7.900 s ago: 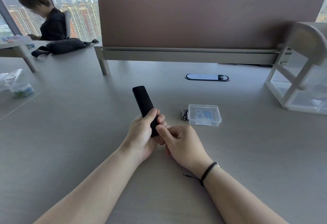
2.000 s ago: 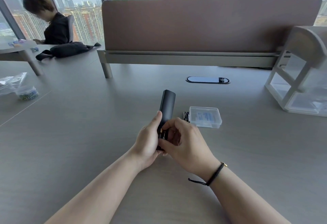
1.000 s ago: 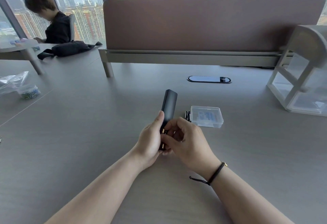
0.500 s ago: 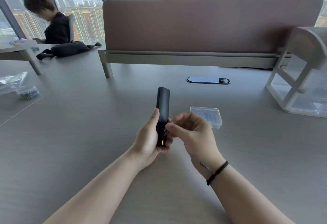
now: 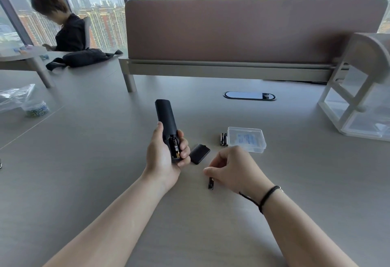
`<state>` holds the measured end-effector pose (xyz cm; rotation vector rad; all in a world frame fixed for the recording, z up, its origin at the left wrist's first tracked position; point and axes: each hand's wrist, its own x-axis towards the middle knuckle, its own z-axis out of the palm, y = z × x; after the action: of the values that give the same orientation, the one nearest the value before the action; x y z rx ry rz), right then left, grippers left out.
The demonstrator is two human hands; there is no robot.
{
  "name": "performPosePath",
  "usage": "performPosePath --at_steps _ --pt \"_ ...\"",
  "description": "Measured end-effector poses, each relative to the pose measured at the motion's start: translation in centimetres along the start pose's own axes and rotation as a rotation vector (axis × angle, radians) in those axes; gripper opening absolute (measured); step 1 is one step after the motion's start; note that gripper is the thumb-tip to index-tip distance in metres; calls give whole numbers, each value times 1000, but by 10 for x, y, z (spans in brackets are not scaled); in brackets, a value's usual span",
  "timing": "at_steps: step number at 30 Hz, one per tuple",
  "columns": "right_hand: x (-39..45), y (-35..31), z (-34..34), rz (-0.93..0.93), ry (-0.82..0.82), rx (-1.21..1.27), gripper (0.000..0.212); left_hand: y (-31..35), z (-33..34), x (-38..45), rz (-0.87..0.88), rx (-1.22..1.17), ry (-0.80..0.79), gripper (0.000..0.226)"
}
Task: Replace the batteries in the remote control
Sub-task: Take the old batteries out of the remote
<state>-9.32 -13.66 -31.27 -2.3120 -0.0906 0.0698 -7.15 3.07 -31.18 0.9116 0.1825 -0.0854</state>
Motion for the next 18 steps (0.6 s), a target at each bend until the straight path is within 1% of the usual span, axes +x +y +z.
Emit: performPosePath --at_steps 4,9,12,15,18 --pt "-1 0 5 -45 22 -124 17 -2 1 -1 -21 1 -21 50" --pt "1 2 4 -54 24 -116 17 -2 2 -2 -51 19 -70 52" --pt "0 2 5 -75 36 -123 17 -3 3 -2 -64 38 -73 52" --pt "-2 -1 4 -156 149 -142 14 -3 4 -2 -74 66 -57 53" --pt "-5 -6 1 -362 296 -48 11 -2 7 -5 -94 77 -59 54"
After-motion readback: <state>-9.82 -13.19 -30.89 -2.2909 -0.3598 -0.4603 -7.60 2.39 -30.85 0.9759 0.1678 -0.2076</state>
